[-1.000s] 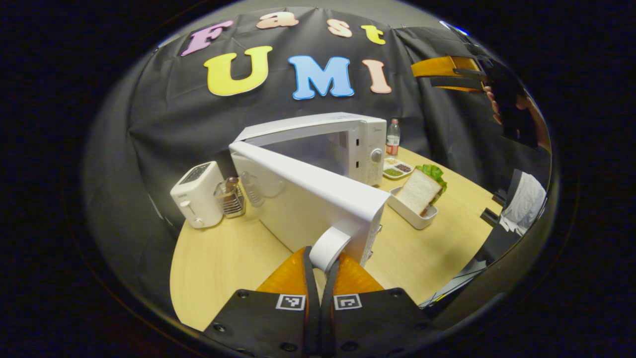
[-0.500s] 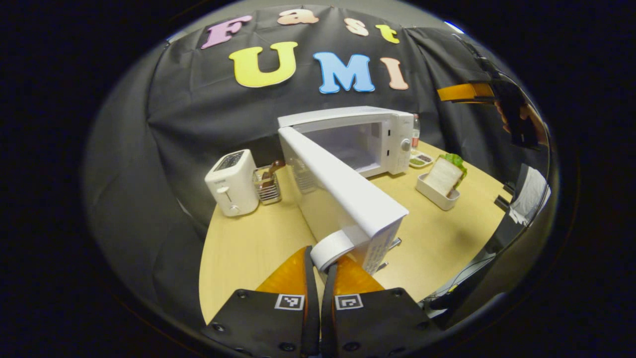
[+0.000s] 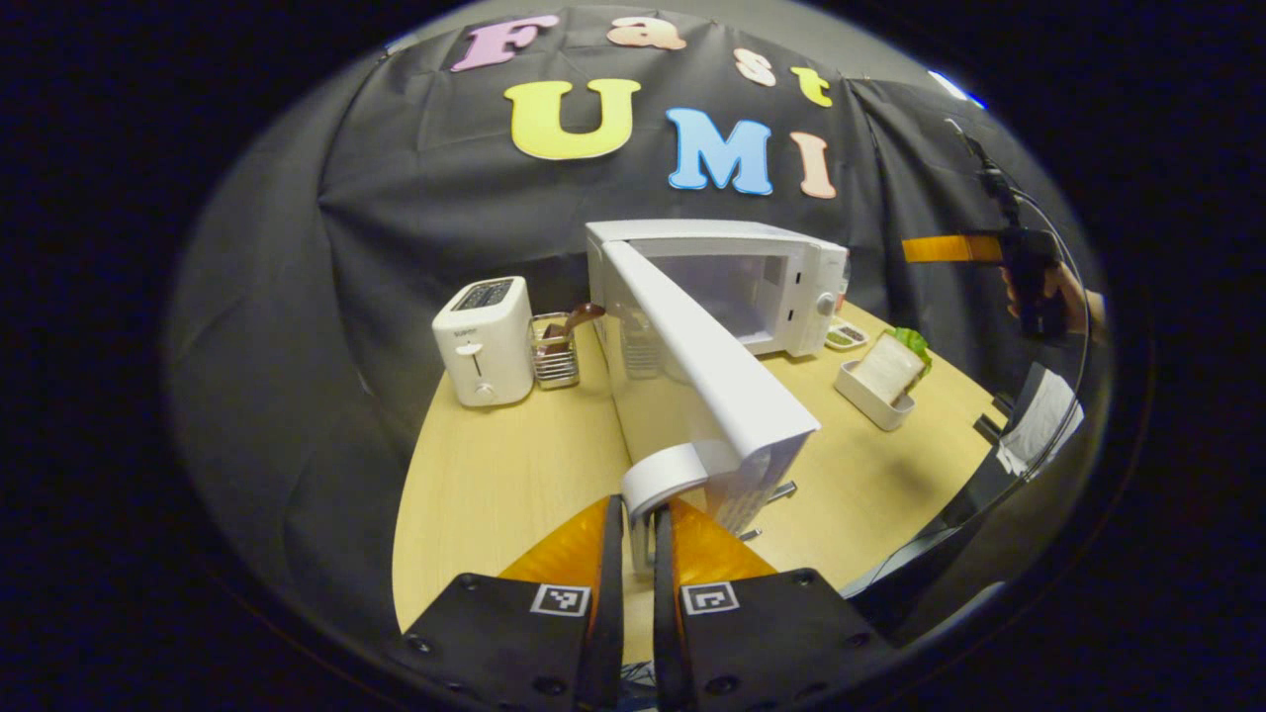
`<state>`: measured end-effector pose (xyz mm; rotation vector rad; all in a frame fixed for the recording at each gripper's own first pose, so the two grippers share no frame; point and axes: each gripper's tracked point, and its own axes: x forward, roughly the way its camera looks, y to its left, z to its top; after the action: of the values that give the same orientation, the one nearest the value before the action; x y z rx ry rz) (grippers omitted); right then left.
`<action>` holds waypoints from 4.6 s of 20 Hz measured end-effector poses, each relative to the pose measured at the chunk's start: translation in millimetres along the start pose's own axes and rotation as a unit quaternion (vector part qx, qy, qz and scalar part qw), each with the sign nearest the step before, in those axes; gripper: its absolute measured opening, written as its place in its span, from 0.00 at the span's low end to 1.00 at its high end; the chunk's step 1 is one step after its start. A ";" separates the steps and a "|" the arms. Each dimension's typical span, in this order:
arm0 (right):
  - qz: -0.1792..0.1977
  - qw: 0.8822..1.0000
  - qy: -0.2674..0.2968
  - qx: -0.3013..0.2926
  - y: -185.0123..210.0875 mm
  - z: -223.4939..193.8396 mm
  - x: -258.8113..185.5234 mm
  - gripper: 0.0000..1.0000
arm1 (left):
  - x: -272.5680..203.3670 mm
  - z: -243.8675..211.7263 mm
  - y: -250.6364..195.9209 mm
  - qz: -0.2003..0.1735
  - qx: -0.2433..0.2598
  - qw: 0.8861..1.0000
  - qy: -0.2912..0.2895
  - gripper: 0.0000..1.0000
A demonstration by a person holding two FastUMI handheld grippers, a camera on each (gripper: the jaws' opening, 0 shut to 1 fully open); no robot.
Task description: Open the microwave oven with the left hand, put the food in, and close the microwave oven.
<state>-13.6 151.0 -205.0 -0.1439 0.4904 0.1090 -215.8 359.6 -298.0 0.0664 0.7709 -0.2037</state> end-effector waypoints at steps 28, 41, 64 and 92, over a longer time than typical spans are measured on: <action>0.074 0.940 0.264 0.203 -118.9 -188.8 74.3 0.93 | 6.1 355.4 -205.9 0.055 -0.046 0.954 -0.291 0.96; 0.086 0.898 0.220 0.371 -94.4 -126.1 53.3 0.26 | 1.1 355.0 -170.6 0.012 -0.034 0.952 -0.305 0.96; 0.086 0.841 0.059 0.531 79.7 -21.4 127.6 0.26 | -89.9 297.9 42.6 0.091 -0.055 0.937 -0.332 0.96; 0.004 0.688 -0.064 0.723 125.7 -26.7 352.9 0.40 | -57.4 249.3 140.3 0.138 -0.058 0.955 -0.254 0.96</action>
<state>266.1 294.9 -410.3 1.4381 0.3176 -0.2856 -56.1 472.5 -81.5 0.0078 0.2521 0.0932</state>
